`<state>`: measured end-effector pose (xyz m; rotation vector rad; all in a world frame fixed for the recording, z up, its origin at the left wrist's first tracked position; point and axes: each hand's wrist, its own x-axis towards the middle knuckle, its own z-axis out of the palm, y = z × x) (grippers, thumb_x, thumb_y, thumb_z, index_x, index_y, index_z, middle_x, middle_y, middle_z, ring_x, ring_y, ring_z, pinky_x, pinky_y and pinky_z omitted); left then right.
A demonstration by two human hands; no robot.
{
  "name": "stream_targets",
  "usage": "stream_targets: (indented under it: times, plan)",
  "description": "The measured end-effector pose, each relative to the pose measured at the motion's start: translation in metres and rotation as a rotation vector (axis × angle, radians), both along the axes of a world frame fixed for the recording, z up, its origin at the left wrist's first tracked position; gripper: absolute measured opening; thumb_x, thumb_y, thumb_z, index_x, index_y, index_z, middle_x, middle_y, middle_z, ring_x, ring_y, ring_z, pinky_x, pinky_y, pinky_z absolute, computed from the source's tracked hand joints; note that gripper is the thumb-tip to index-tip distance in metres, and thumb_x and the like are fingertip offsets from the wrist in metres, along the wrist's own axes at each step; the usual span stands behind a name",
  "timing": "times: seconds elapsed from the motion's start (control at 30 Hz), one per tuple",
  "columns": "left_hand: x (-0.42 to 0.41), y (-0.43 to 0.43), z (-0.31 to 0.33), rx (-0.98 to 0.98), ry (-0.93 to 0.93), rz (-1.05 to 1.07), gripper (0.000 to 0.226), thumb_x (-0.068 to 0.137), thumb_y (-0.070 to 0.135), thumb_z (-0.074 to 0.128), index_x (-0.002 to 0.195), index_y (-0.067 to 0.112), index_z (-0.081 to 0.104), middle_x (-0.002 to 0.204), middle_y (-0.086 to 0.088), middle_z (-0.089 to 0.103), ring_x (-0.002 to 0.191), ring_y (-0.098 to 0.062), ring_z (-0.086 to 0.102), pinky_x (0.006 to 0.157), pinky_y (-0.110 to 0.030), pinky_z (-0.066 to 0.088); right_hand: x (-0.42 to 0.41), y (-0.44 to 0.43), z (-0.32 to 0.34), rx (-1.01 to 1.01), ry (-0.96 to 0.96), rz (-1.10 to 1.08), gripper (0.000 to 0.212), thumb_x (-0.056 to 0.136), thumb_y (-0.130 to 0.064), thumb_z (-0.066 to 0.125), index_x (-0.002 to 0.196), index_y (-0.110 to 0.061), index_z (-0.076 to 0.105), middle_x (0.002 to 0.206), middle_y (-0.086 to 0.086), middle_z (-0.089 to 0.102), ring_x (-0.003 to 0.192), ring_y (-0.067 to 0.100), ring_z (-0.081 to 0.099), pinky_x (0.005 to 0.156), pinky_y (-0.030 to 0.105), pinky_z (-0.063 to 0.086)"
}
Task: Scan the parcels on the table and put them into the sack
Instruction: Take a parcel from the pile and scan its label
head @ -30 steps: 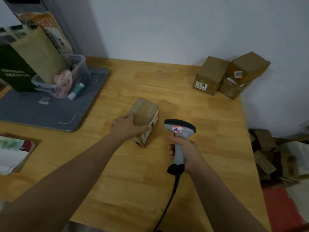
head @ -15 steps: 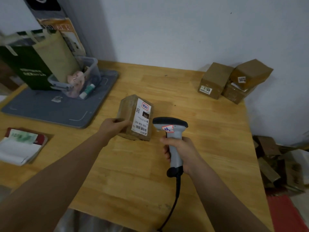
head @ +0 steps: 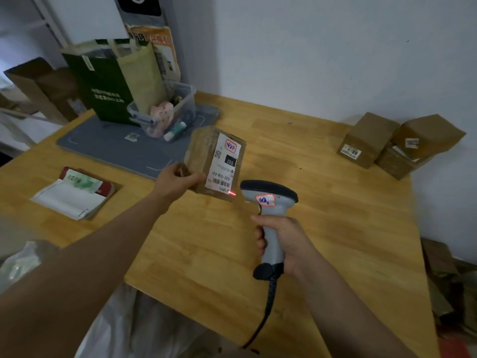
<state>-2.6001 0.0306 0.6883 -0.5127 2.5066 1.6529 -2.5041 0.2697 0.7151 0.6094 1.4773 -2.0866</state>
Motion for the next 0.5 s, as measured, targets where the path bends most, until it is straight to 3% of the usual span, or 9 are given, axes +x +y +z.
stream_targets:
  times: [0.1, 0.2, 0.23, 0.3, 0.37, 0.5]
  plan:
    - [0.002, -0.003, -0.001, -0.003, 0.021, 0.008, 0.076, 0.048, 0.054, 0.079, 0.112, 0.016, 0.062, 0.104, -0.004, 0.068, 0.098, -0.022, 0.066, 0.09, -0.04, 0.054, 0.004, -0.007, 0.004, 0.029, 0.039, 0.028, 0.013, 0.081, -0.007, 0.07, 0.079, -0.005, 0.057, 0.052, 0.006, 0.055, 0.038, 0.014, 0.046, 0.041, 0.02, 0.039]
    - [0.005, -0.003, 0.0, 0.004, 0.031, 0.036, 0.036, 0.07, 0.034, 0.082, 0.096, 0.025, 0.058, 0.099, 0.0, 0.065, 0.097, -0.02, 0.063, 0.082, -0.031, 0.051, 0.006, -0.012, 0.008, 0.051, 0.065, 0.038, 0.013, 0.081, -0.007, 0.07, 0.08, -0.005, 0.057, 0.051, 0.005, 0.055, 0.038, 0.013, 0.045, 0.04, 0.02, 0.038]
    - [0.004, -0.004, -0.001, 0.0, 0.037, 0.042, 0.033, 0.073, 0.03, 0.081, 0.097, 0.024, 0.059, 0.101, -0.001, 0.065, 0.097, -0.02, 0.063, 0.082, -0.031, 0.051, 0.006, -0.013, 0.009, 0.057, 0.071, 0.041, 0.014, 0.081, -0.007, 0.07, 0.079, -0.005, 0.057, 0.05, 0.005, 0.054, 0.038, 0.013, 0.045, 0.04, 0.02, 0.038]
    - [0.005, -0.007, -0.002, -0.002, 0.047, 0.034, 0.057, 0.072, 0.032, 0.081, 0.12, 0.014, 0.058, 0.114, -0.006, 0.064, 0.103, -0.021, 0.062, 0.089, -0.034, 0.051, 0.008, -0.015, 0.01, 0.066, 0.08, 0.042, 0.014, 0.081, -0.007, 0.07, 0.078, -0.005, 0.056, 0.049, 0.005, 0.054, 0.037, 0.014, 0.044, 0.039, 0.02, 0.037]
    - [0.006, -0.009, -0.001, -0.005, 0.041, 0.041, 0.088, 0.07, 0.036, 0.082, 0.142, 0.008, 0.041, 0.129, -0.009, 0.058, 0.113, -0.023, 0.058, 0.099, -0.038, 0.048, 0.009, -0.016, 0.011, 0.073, 0.084, 0.043, 0.014, 0.081, -0.007, 0.071, 0.079, -0.005, 0.057, 0.049, 0.005, 0.053, 0.037, 0.014, 0.044, 0.039, 0.02, 0.037]
    - [0.007, -0.009, -0.003, -0.002, 0.045, 0.048, 0.093, 0.076, 0.031, 0.079, 0.149, 0.004, 0.027, 0.139, -0.012, 0.049, 0.121, -0.024, 0.051, 0.096, -0.031, 0.042, 0.01, -0.019, 0.013, 0.065, 0.084, 0.043, 0.014, 0.081, -0.008, 0.071, 0.081, -0.005, 0.057, 0.051, 0.005, 0.053, 0.038, 0.014, 0.044, 0.04, 0.021, 0.038]
